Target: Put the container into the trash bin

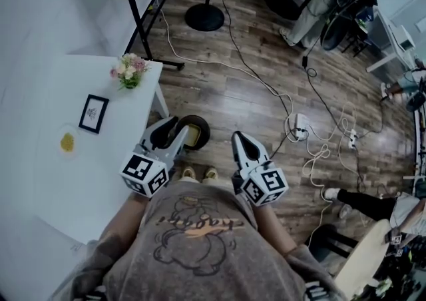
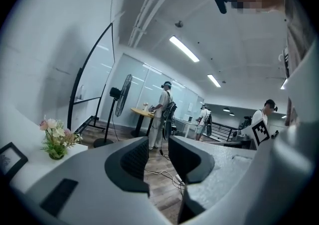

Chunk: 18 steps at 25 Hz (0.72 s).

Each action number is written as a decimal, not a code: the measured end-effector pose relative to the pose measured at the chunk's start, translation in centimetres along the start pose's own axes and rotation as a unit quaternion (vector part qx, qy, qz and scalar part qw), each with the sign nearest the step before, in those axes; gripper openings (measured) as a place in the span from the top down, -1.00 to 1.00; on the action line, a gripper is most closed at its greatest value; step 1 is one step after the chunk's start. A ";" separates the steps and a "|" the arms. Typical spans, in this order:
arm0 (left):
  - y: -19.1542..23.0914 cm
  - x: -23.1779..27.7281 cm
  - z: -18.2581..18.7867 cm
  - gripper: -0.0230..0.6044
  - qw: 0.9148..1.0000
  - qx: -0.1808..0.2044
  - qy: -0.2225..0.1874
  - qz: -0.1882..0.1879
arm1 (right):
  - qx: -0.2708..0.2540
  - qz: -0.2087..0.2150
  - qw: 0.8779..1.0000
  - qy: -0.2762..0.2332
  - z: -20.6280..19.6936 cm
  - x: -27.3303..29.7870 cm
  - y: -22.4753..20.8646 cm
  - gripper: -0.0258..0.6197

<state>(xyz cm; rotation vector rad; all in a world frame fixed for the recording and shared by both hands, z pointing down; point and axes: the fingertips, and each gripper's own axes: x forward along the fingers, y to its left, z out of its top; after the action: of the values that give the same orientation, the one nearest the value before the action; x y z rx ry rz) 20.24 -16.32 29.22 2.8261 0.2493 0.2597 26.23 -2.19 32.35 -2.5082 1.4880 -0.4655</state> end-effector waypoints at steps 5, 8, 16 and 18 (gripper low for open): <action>-0.1 0.6 0.0 0.78 1.000 0.005 -0.008 0.019 | -0.006 0.007 1.000 -0.006 0.5 0.2 -0.7 0.92; -0.5 1.0 -0.2 0.85 1.000 0.005 -0.010 0.027 | -0.019 0.017 1.000 -0.004 0.7 0.4 -0.9 0.92; -0.9 1.8 -1.7 0.91 0.999 0.011 -0.012 0.047 | -0.037 0.031 0.999 0.003 0.0 0.8 -2.1 0.92; -0.8 1.6 -2.0 0.91 0.998 0.008 -0.012 0.057 | -0.040 0.032 0.999 0.008 -0.5 0.7 -2.3 0.92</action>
<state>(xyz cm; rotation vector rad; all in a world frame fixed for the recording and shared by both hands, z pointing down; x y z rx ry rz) 21.27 -14.74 31.13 2.8617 0.0857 0.2480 28.25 -1.75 33.72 -2.5124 1.6178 -0.4245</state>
